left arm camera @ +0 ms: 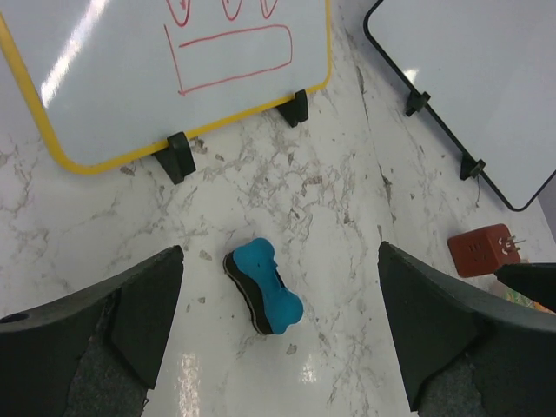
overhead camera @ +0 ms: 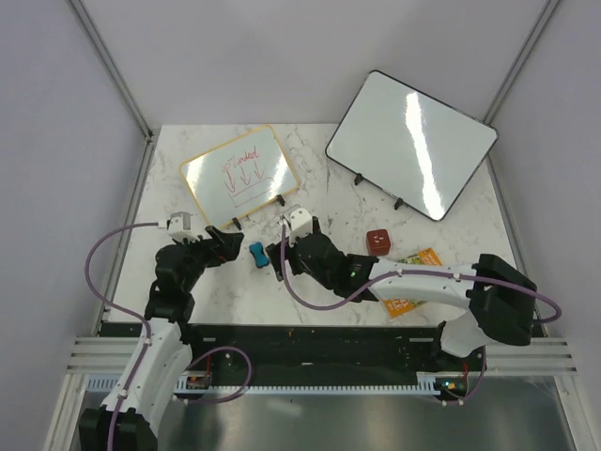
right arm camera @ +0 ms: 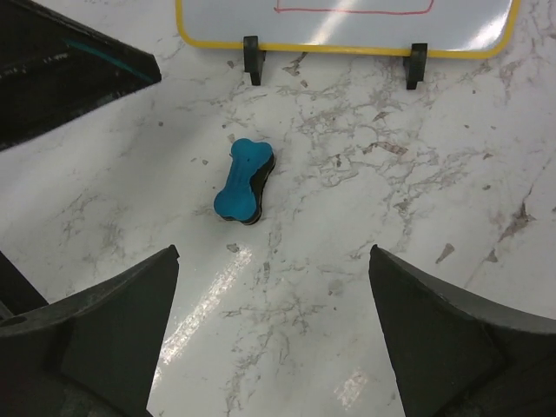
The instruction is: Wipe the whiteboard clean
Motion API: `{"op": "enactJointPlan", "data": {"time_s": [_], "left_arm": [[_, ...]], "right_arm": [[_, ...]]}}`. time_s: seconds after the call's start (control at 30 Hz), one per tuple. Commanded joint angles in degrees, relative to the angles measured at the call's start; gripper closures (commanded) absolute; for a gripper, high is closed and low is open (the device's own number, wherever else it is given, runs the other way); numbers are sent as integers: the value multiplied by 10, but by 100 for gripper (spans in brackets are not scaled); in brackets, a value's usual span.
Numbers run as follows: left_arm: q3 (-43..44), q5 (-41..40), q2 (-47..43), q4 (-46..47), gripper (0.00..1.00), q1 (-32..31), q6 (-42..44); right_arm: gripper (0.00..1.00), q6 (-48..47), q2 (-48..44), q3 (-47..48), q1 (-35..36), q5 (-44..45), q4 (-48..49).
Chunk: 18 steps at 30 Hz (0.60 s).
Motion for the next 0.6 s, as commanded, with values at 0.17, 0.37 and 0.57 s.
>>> {"op": "enactJointPlan", "data": {"time_s": [0.17, 0.37, 0.57], "left_arm": [[-75, 13, -35, 44, 1, 0, -13], [-64, -17, -27, 23, 1, -1, -16], [-69, -36, -27, 20, 1, -1, -28]], "right_arm": [[2, 16, 183, 228, 9, 14, -135], [15, -7, 313, 365, 10, -13, -217], [36, -5, 346, 388, 6, -3, -236]]}}
